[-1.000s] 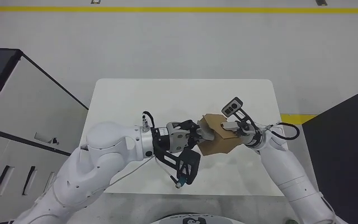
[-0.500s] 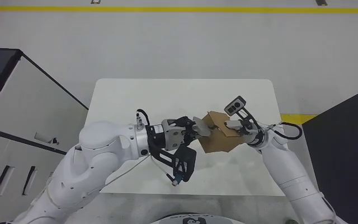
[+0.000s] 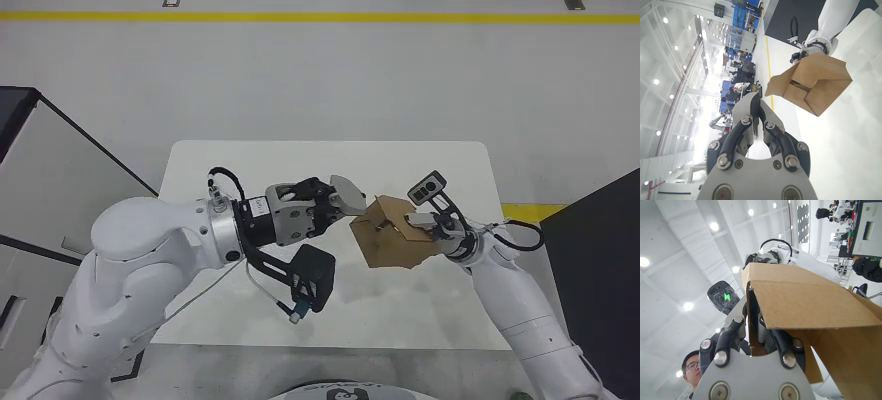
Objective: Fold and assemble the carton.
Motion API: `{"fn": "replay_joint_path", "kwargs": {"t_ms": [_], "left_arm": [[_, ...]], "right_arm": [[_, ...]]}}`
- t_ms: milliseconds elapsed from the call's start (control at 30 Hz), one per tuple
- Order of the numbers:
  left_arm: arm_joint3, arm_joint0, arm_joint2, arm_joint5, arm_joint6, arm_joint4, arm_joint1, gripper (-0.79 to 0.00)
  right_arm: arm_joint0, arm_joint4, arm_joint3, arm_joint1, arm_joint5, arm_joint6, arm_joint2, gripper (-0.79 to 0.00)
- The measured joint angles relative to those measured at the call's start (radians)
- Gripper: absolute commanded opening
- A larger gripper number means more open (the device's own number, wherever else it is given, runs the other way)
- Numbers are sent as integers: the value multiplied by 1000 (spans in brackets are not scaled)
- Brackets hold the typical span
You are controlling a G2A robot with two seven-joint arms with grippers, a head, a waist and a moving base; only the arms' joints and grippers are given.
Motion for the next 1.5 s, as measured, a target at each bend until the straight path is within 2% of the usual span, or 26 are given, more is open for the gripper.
{"fn": "replay_joint_path", "kwargs": {"t_ms": [167,400,767,1500], "left_arm": [[0,-96,92,-35,1,56,-8,-785],[0,-135,192,-62,-84,53,-24,-785],[0,-127,200,-68,-157,-6,-31,-785],[0,-81,211,-57,-140,-29,-29,-785]], "right_arm": [[-9,-22,-4,2,-5,-5,10,-785],[-20,-14,-9,3,-15,2,30,-785],[-39,30,-18,0,-42,38,51,-785],[-78,111,-100,7,-72,46,60,-785]]}}
